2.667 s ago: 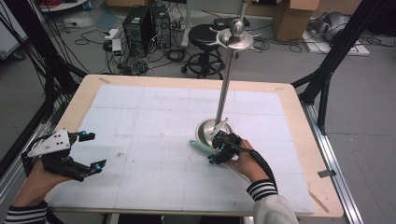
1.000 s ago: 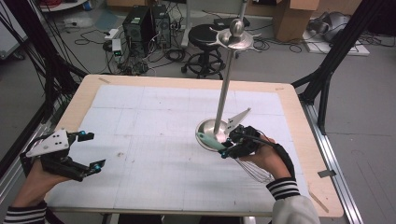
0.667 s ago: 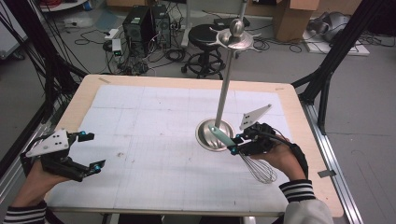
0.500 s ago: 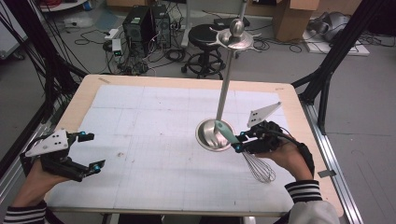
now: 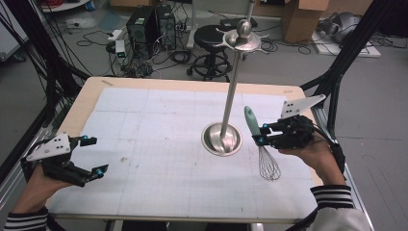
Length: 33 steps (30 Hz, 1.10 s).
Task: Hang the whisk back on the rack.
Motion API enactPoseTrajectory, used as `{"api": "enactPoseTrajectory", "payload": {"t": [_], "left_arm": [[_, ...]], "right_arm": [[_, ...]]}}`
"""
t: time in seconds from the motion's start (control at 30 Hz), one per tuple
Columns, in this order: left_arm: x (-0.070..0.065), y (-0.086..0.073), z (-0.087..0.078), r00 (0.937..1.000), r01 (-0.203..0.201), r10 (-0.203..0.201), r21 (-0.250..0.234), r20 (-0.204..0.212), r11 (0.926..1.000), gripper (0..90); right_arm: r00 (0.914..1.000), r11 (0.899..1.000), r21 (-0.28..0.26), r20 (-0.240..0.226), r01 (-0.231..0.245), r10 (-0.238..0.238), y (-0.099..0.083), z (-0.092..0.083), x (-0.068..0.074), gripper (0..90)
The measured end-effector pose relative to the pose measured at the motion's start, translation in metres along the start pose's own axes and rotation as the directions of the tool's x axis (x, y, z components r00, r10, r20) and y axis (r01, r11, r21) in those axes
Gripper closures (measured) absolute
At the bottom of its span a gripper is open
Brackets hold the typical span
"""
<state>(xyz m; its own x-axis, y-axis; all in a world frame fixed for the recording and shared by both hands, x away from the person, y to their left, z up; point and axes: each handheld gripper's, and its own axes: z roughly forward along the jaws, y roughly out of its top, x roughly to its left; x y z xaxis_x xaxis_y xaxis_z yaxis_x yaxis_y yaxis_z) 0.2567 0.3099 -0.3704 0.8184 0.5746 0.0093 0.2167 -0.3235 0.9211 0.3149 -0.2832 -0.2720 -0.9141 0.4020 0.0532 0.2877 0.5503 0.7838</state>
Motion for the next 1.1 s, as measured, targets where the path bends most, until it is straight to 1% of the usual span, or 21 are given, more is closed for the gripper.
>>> {"api": "enactPoseTrajectory", "payload": {"t": [0.1,0.13,0.2,0.23,0.3,0.4,0.43,0.53,0.6,0.63,0.7,0.77,0.83,0.97,1.0,1.07,1.1], "left_arm": [[0.0,0.0,0.0,1.0,0.0,0.0,0.001,0.001,1.0,1.7],[0.0,0.0,0.0,1.0,-0.001,0.001,0.002,0.002,1.0,1.7],[0.0,0.0,0.001,1.0,0.001,-0.001,0.002,0.006,1.0,1.7],[0.0,0.0,0.001,1.0,-0.002,0.002,0.004,0.006,1.0,1.7],[0.0,0.0,0.001,1.0,-0.001,0.001,0.004,0.008,1.0,1.7],[0.0,0.0,0.001,1.0,-0.002,0.002,0.005,0.007,1.0,1.7],[0.0,-0.001,0.001,1.0,0.0,0.0,0.004,0.006,1.0,1.7],[0.0,-0.001,0.0,1.0,0.001,-0.001,0.001,0.008,1.0,1.7],[0.001,-0.001,0.0,1.0,0.003,-0.003,-0.002,0.005,1.0,1.7],[0.001,-0.001,0.0,1.0,0.004,-0.004,-0.002,0.004,1.0,1.7],[0.002,0.0,-0.001,1.0,0.002,-0.002,-0.001,0.002,1.0,1.7],[0.002,-0.001,-0.001,1.0,0.003,-0.003,-0.004,0.002,1.0,1.7],[0.003,-0.001,-0.001,1.0,0.003,-0.003,-0.001,0.0,1.0,1.7],[0.003,-0.001,-0.001,1.0,0.0,0.0,0.004,0.0,1.0,1.7],[0.003,-0.001,-0.001,1.0,0.005,-0.005,0.001,-0.001,1.0,1.7],[0.004,-0.001,-0.001,1.0,0.001,-0.001,0.004,-0.002,1.0,1.7],[0.004,-0.001,-0.001,1.0,0.002,-0.002,0.004,-0.001,1.0,1.7]], "right_arm": [[1.0,1.0,-0.019,0.006,-0.004,0.004,0.004,-0.012,-0.002,69.6],[0.9999,1.0,-0.028,0.016,-0.005,0.005,0.005,-0.016,-0.003,69.6],[0.9999,0.999,-0.041,0.009,-0.011,0.011,0.008,-0.024,-0.005,69.6],[0.9999,0.999,-0.052,0.012,-0.006,0.006,0.01,-0.027,-0.006,69.6],[0.9998,0.997,-0.071,0.005,-0.017,0.018,0.014,-0.034,-0.009,69.6],[0.9999,0.996,-0.087,0.01,-0.006,0.007,0.02,-0.042,-0.012,69.5],[1.0,0.996,-0.09,0.004,-0.001,0.002,0.023,-0.046,-0.014,69.5],[1.0,0.995,-0.105,-0.005,0.002,-0.002,0.029,-0.052,-0.018,69.5],[1.0,0.994,-0.106,0.001,-0.01,0.01,0.032,-0.056,-0.022,69.5],[0.9998,0.995,-0.102,-0.01,-0.015,0.014,0.034,-0.058,-0.024,69.5],[0.9998,0.993,-0.118,-0.017,-0.012,0.01,0.037,-0.062,-0.028,69.5],[0.9999,0.992,-0.125,-0.011,-0.003,0.002,0.041,-0.065,-0.031,69.5],[1.0,0.992,-0.129,-0.003,-0.006,0.005,0.046,-0.069,-0.034,69.6],[1.0,0.991,-0.134,-0.001,-0.01,0.01,0.054,-0.073,-0.039,69.6],[1.0,0.991,-0.137,-0.001,-0.008,0.007,0.057,-0.074,-0.04,69.6],[1.0,0.989,-0.145,-0.007,-0.001,0.0,0.061,-0.076,-0.042,69.5],[1.0,0.99,-0.143,-0.003,0.001,-0.002,0.063,-0.076,-0.042,69.5]]}}
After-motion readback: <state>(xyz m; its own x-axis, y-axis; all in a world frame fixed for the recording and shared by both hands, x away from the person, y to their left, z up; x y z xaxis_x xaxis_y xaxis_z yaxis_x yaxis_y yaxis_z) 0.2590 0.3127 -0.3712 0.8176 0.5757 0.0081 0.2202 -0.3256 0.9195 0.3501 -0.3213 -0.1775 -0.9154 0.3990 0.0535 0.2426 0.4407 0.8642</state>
